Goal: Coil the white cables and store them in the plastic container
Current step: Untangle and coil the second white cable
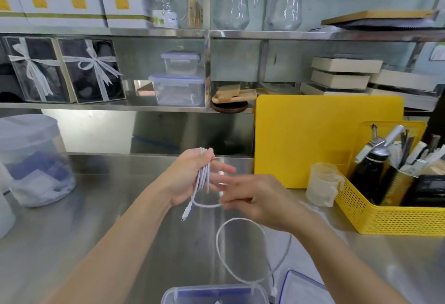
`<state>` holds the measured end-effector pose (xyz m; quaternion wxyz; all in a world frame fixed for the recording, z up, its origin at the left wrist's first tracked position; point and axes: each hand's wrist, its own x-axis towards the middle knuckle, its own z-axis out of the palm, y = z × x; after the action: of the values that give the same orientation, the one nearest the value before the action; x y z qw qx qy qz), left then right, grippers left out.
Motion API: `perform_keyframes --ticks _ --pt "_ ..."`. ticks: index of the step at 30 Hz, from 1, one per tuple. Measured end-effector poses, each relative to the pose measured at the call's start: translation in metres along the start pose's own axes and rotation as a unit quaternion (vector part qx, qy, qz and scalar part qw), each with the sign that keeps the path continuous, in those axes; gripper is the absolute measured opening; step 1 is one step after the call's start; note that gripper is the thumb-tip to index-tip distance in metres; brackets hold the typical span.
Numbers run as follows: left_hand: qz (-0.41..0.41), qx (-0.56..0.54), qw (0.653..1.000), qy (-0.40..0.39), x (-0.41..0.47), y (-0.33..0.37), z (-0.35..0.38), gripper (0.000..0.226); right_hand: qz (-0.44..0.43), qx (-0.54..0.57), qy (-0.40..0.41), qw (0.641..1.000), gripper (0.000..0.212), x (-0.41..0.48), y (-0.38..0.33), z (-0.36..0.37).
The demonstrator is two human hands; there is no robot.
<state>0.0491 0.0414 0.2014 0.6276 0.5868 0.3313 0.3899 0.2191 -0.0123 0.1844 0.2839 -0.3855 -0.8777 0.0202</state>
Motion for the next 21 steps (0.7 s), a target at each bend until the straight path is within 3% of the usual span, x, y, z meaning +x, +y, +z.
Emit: perform_keyframes --ticks 3,6,10,15,17,19,21 --pt "-0.052 0.075 0.994 -0.065 -0.005 -0.007 0.007 0.034 0.011 0.014 0.106 0.994 0.010 0.009 0.006 -0.006" --pt "-0.067 0.118 0.984 -0.114 -0.007 -0.009 0.010 0.031 0.035 -0.009 0.149 0.988 0.015 0.010 0.011 -0.010" --pt "-0.091 0.013 0.983 -0.158 -0.006 -0.008 0.009 0.028 0.072 0.053 0.163 0.983 0.022 0.010 0.020 -0.016" --pt "-0.097 -0.071 0.968 -0.221 -0.011 -0.006 -0.002 0.028 0.173 0.147 0.193 0.955 0.010 0.009 0.041 -0.011" --pt "-0.083 -0.160 0.943 -0.279 -0.010 -0.008 -0.014 0.026 0.255 0.201 0.191 0.926 0.013 0.004 0.057 -0.005" --pt "-0.065 -0.282 0.892 -0.347 -0.007 -0.006 -0.024 0.029 0.324 0.220 0.127 0.911 0.023 -0.003 0.070 0.006" --pt "-0.038 -0.358 0.875 -0.323 -0.005 0.000 -0.026 0.038 0.340 0.197 0.062 0.917 0.025 -0.009 0.074 0.022"
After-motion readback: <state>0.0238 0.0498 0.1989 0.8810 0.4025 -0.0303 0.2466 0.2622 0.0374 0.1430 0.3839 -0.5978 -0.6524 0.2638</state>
